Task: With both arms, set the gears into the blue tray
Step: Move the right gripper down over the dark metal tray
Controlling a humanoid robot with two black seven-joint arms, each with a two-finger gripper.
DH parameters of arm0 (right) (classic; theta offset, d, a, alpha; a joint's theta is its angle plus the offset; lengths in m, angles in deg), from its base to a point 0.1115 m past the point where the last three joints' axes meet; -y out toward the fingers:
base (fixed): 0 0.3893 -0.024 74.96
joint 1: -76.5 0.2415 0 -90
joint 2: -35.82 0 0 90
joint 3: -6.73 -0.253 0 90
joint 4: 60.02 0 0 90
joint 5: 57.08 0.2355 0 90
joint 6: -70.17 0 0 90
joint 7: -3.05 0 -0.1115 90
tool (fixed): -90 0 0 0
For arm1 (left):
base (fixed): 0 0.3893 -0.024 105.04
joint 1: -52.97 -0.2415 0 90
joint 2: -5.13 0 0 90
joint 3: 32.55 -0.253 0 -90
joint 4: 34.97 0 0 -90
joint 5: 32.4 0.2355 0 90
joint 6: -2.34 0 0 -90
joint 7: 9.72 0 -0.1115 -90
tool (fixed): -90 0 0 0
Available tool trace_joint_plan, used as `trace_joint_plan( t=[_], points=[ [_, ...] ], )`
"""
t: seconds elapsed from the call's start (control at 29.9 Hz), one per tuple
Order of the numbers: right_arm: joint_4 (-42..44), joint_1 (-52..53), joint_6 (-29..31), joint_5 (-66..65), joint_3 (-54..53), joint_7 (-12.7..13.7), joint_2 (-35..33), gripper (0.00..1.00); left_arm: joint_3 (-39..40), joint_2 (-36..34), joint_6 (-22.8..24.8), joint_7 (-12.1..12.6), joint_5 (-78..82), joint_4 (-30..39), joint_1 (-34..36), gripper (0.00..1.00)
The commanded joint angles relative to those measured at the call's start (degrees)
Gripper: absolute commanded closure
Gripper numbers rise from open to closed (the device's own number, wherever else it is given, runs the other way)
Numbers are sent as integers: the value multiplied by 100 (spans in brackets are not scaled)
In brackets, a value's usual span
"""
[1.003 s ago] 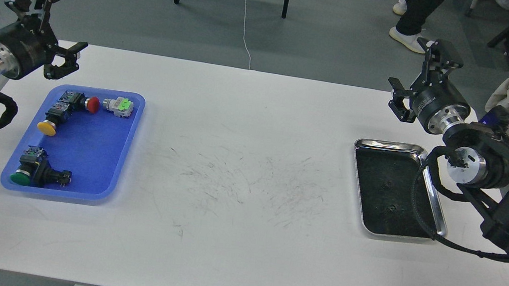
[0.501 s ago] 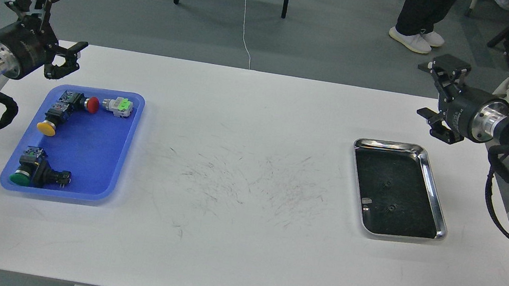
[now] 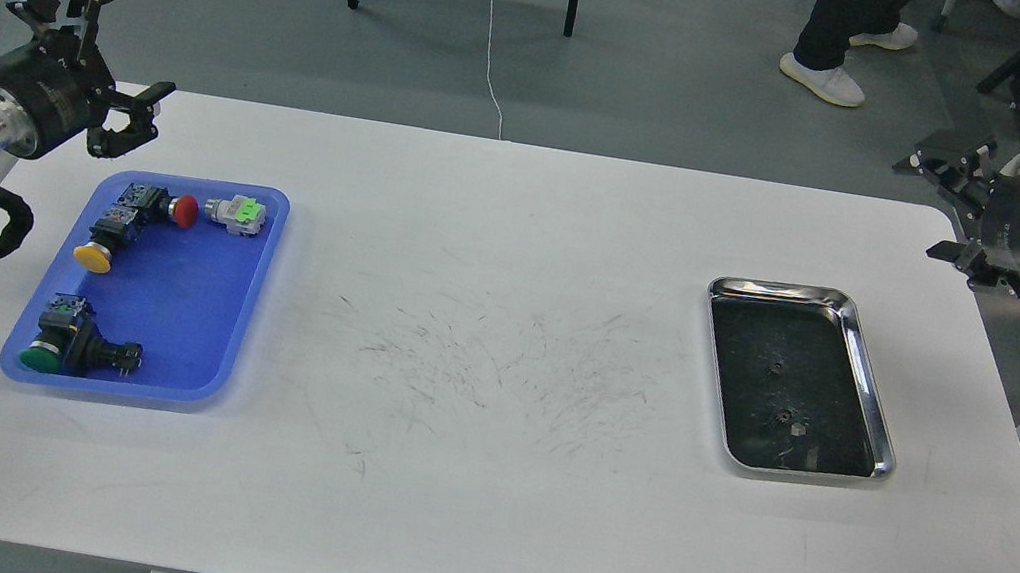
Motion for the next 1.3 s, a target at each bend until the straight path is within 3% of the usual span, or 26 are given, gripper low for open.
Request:
trace_joint_plan(
  t=[0.0, 0.27, 0.4, 0.64, 0.84, 1.27],
  points=[
    [10, -102, -221, -381, 0, -5, 172, 2, -1, 9, 3, -9, -12, 0, -1, 1],
    [-43, -67, -89, -1734, 0, -48, 436, 5, 8, 9, 3, -9, -12, 0, -1, 1],
    [-210, -76, 315, -2219, 9, -435, 463, 4, 8, 9, 3, -9, -12, -18, -1, 1],
    [-184, -269, 456, -3870, 106, -743, 630, 5, 70, 35, -6, -9, -21, -18, -1, 1],
    [-158, -611, 465, -4416, 176, -971, 787, 9, 87, 35, 3, -9, -12, -18, -10, 1],
    [-17, -1192, 447, -5041, 193, -1095, 1254, 13, 87, 18, 3, -9, -21, -26, -10, 1]
  ],
)
